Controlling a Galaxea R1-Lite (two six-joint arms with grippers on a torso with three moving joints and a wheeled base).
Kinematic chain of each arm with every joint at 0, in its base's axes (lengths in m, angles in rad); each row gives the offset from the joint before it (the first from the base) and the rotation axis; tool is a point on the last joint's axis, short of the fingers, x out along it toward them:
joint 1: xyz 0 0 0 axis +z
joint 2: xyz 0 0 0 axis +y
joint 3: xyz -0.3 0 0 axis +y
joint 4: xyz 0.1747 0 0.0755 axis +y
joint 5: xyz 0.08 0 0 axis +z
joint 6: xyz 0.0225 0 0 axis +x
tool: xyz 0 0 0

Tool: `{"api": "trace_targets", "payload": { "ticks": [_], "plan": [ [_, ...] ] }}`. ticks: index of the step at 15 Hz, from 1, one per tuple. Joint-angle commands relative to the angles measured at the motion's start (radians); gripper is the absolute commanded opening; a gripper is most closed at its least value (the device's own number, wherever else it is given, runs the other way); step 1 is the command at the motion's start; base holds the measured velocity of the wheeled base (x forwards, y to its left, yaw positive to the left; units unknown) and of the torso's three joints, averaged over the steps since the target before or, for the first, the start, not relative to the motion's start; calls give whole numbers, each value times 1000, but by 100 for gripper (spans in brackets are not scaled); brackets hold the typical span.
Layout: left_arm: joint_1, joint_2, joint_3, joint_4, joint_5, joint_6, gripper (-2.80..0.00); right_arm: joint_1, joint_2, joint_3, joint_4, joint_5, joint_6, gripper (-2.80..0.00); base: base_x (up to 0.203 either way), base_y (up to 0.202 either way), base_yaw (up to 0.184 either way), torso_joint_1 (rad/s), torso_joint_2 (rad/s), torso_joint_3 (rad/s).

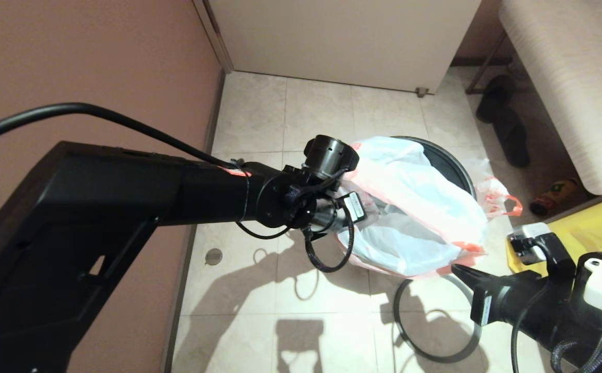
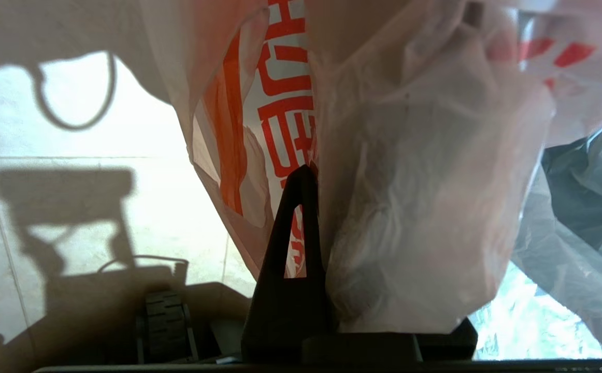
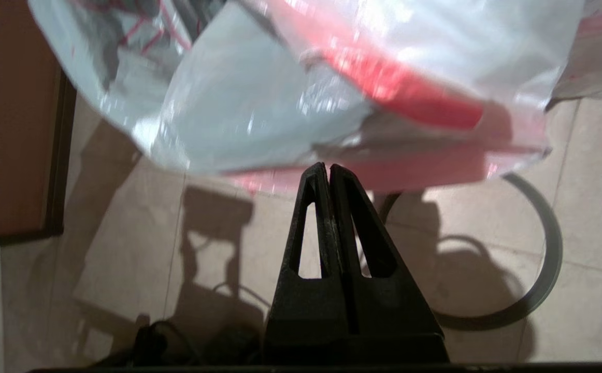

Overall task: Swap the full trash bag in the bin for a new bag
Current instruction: Put the new garbage bag on the trash can

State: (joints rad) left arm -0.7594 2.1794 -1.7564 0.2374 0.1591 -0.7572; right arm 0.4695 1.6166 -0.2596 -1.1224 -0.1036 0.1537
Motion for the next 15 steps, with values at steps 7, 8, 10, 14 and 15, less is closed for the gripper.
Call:
{"api": "trace_targets", "payload": {
  "ticks": [7, 8, 10, 14, 15],
  "plan": [
    [-15, -1, 8, 5, 0, -7, -280, -106, 147, -25, -324, -82, -75, -280, 0, 0, 0, 0, 0, 0],
    [-20, -1, 12, 5, 0, -7, -280, -112, 147, -33, -324, -82, -75, -280, 0, 0, 0, 0, 0, 0],
    [-28, -2, 22, 5, 0, -5, -280, -119, 147, -52, -323, -85, -74, -280, 0, 0, 0, 0, 0, 0],
    [-53, -1, 64, 2, 0, -2, -280, -124, 150, -105, -307, -90, -74, -280, 0, 0, 0, 0, 0, 0],
    [-57, -1, 76, 1, 0, -2, -280, -126, 146, -120, -286, -91, -74, -280, 0, 0, 0, 0, 0, 0]
  ]
}}
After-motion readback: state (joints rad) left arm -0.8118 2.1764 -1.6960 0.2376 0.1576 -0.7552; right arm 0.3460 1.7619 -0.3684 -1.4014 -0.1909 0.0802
